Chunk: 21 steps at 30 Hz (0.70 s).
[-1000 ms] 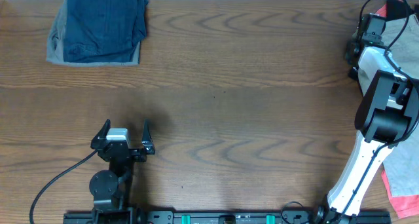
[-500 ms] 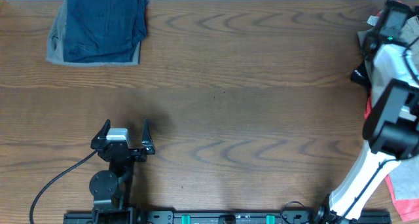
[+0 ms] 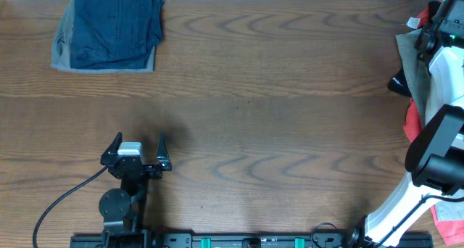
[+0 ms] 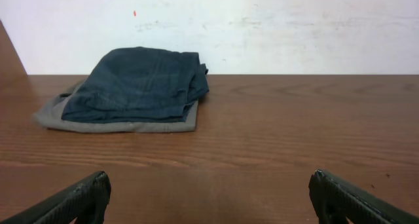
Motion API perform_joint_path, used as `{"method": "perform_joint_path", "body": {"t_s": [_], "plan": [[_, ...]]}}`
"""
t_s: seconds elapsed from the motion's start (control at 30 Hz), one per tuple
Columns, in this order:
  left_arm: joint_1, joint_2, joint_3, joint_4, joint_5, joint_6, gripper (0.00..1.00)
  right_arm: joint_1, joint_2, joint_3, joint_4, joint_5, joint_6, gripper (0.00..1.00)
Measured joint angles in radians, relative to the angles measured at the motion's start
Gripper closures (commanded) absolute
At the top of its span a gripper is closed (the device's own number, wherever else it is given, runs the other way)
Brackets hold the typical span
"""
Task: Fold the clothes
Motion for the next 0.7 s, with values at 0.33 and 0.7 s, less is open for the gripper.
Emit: {"method": "perform_joint_path", "body": {"t_s": [0.33, 0.7], "plan": [[0.0, 0.0, 0.0, 0.0, 0.0, 0.0, 0.02, 0.002, 0.135, 0.0, 0.001, -0.046, 0.003, 0.99], [0.0, 0.0, 0.0, 0.0, 0.0, 0.0, 0.02, 0.009, 0.238, -0.001, 0.057, -0.104, -0.015, 0.73]]}}
